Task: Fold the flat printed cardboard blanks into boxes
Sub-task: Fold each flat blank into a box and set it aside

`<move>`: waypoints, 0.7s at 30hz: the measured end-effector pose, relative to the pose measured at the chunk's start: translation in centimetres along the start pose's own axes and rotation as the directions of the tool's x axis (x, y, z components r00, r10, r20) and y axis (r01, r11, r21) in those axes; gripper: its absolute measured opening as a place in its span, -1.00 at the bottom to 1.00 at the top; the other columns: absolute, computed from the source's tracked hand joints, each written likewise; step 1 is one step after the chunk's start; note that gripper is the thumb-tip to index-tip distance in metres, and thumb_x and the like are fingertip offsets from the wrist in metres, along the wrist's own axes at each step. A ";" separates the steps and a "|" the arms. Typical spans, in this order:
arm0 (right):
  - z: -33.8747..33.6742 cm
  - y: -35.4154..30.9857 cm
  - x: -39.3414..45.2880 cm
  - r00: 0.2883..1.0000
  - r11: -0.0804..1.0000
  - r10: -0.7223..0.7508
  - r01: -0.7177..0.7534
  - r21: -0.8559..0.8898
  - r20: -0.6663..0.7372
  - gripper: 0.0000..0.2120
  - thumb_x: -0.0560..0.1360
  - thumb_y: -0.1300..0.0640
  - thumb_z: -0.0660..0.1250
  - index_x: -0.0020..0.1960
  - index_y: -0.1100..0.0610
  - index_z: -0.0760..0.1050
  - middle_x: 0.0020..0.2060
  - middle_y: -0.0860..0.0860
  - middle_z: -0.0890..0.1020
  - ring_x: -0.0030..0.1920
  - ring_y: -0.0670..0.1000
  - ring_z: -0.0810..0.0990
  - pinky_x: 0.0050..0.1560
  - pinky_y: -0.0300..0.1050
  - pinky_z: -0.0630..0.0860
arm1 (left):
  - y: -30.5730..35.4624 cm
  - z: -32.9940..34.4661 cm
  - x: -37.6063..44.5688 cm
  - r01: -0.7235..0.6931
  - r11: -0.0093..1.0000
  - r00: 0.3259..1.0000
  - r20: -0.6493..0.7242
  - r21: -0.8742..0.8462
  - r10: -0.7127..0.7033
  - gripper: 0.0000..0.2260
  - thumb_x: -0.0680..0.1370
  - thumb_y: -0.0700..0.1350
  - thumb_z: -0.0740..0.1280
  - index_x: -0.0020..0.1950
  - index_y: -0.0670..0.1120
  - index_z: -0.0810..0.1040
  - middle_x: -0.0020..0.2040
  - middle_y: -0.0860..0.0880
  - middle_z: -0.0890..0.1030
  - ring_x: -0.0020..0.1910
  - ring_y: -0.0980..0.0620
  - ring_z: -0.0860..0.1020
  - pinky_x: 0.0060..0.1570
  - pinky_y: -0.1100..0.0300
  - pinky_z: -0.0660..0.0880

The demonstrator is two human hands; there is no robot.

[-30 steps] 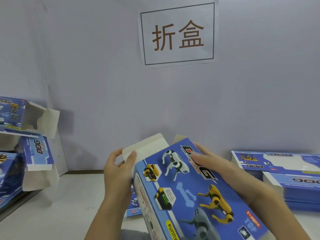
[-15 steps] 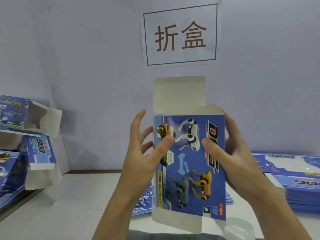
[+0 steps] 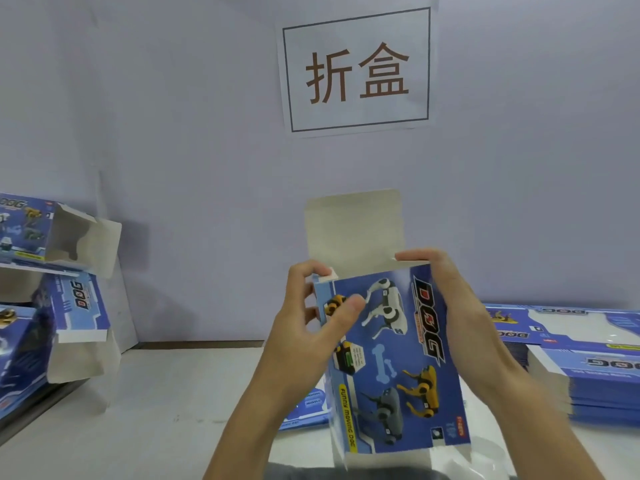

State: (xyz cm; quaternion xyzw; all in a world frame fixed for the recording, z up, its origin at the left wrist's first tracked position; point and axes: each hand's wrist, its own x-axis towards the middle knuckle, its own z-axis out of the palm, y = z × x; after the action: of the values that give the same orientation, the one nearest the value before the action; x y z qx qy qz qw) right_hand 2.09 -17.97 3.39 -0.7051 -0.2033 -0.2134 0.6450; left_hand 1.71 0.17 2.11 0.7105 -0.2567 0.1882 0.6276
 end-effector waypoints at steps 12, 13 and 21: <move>2.4 -0.3 -0.4 0.991 0.987 0.099 -0.087 0.133 -0.087 -0.88 0.39 -0.03 0.18 -0.13 -0.01 0.39 -0.47 0.03 0.41 -0.48 0.00 0.42 -0.54 -0.21 0.37 | 0.3 1.8 0.0 -0.059 0.998 0.937 -0.346 -0.027 0.046 -0.70 0.62 -0.26 0.08 -0.23 0.06 0.31 -0.44 0.13 0.29 -0.48 0.17 0.27 -0.52 0.35 0.26; 2.5 -0.3 -0.5 0.989 0.981 0.119 -0.104 0.166 -0.084 -0.86 0.37 -0.04 0.17 -0.08 -0.09 0.38 -0.44 0.04 0.44 -0.46 0.01 0.45 -0.53 -0.18 0.40 | 0.4 1.7 -0.1 -0.065 0.997 0.938 -0.344 -0.030 0.050 -0.71 0.62 -0.27 0.08 -0.21 0.06 0.32 -0.44 0.14 0.31 -0.50 0.18 0.27 -0.53 0.36 0.26; 2.6 0.5 0.0 0.990 0.963 0.142 -0.134 0.233 -0.017 -0.63 0.35 0.01 0.14 0.08 -0.29 0.49 -0.47 -0.03 0.49 -0.48 0.00 0.50 -0.47 -0.16 0.46 | 0.6 0.9 0.2 0.010 0.992 0.954 -0.296 -0.124 -0.046 -0.58 0.65 -0.21 0.13 0.31 0.31 0.40 -0.21 -0.01 0.49 -0.35 0.07 0.44 -0.39 0.27 0.49</move>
State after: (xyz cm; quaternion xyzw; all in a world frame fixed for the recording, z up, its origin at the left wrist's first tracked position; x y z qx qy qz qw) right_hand 2.43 -15.37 2.79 -0.6338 -0.1662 -0.1548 0.7394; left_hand 1.44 -0.81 2.58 0.6382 -0.1597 0.2685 0.7036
